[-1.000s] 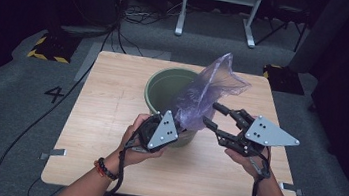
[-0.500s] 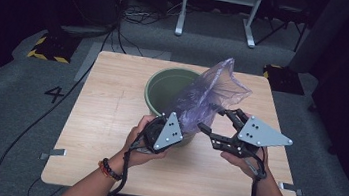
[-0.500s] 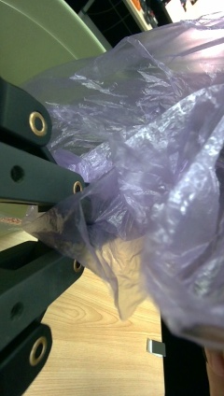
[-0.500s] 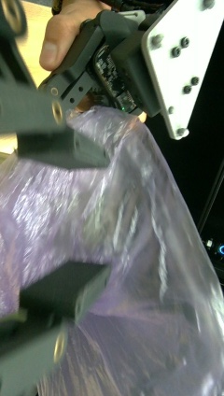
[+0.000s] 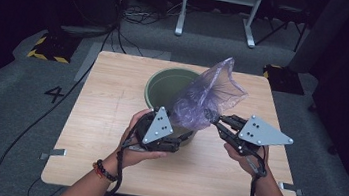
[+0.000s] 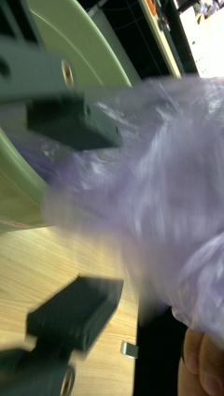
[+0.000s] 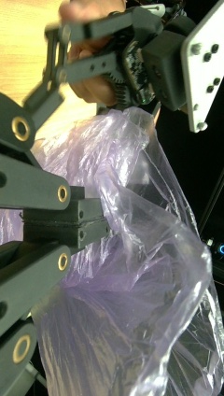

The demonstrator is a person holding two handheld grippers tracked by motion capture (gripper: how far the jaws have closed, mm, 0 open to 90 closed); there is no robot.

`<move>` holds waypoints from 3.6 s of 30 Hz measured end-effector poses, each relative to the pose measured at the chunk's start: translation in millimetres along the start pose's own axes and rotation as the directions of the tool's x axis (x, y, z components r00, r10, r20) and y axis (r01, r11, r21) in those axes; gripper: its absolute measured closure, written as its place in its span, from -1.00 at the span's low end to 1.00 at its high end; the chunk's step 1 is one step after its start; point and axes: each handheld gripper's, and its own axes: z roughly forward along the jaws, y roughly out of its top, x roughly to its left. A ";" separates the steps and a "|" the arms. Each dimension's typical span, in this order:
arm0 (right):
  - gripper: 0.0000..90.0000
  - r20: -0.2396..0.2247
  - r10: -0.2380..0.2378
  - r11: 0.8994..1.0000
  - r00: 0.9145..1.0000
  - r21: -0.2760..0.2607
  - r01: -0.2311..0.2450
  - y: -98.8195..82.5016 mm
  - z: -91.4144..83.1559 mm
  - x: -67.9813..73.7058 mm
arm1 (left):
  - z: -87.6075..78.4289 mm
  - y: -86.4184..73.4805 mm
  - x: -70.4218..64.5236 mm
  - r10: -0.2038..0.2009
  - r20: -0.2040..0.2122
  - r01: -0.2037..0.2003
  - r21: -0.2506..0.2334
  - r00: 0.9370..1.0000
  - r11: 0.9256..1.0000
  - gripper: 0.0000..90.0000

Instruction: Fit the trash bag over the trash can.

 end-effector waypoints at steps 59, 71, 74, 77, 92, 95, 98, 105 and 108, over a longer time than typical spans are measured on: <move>1.00 -0.027 -0.066 0.993 0.997 0.093 0.068 -18.1 5.9 10.2 | -0.9 57.7 42.4 -0.058 0.040 0.057 0.032 0.997 0.998 0.97; 1.00 0.009 -0.006 0.998 1.000 0.068 0.005 -27.5 -19.7 0.4 | -27.6 31.6 61.4 -0.117 -0.026 0.118 0.041 0.993 0.992 0.99; 1.00 0.026 0.030 0.997 0.999 0.075 -0.032 -34.4 -25.7 -4.7 | -36.4 23.8 64.7 -0.148 -0.025 0.149 0.033 0.989 0.988 0.99; 1.00 0.042 0.070 0.994 0.997 0.076 -0.073 -41.3 -30.7 -10.0 | -44.8 15.3 64.5 -0.165 -0.035 0.166 0.030 0.986 0.986 0.99; 1.00 0.054 0.144 0.975 0.988 0.160 -0.151 -80.1 -22.7 -8.5 | -50.2 -43.8 50.9 -0.246 -0.026 0.246 0.011 0.969 0.969 0.93; 1.00 0.070 0.153 0.971 0.986 0.176 -0.163 -88.6 -20.2 -11.3 | -44.8 -53.9 49.2 -0.243 -0.026 0.244 0.013 0.970 0.970 0.95; 1.00 0.080 0.165 0.966 0.983 0.187 -0.178 -96.0 -18.0 -13.2 | -40.2 -60.5 46.7 -0.235 -0.040 0.236 0.019 0.971 0.972 0.96; 0.51 0.159 0.166 0.961 0.973 0.195 -0.196 -106.9 -10.6 -17.3 | -38.8 -63.5 46.1 -0.219 -0.069 0.219 -0.012 0.973 0.976 0.98; 0.16 0.189 0.167 0.960 0.968 0.193 -0.203 -108.0 -12.2 -20.0 | -39.8 -62.7 44.8 -0.218 -0.067 0.217 -0.014 0.974 0.976 0.98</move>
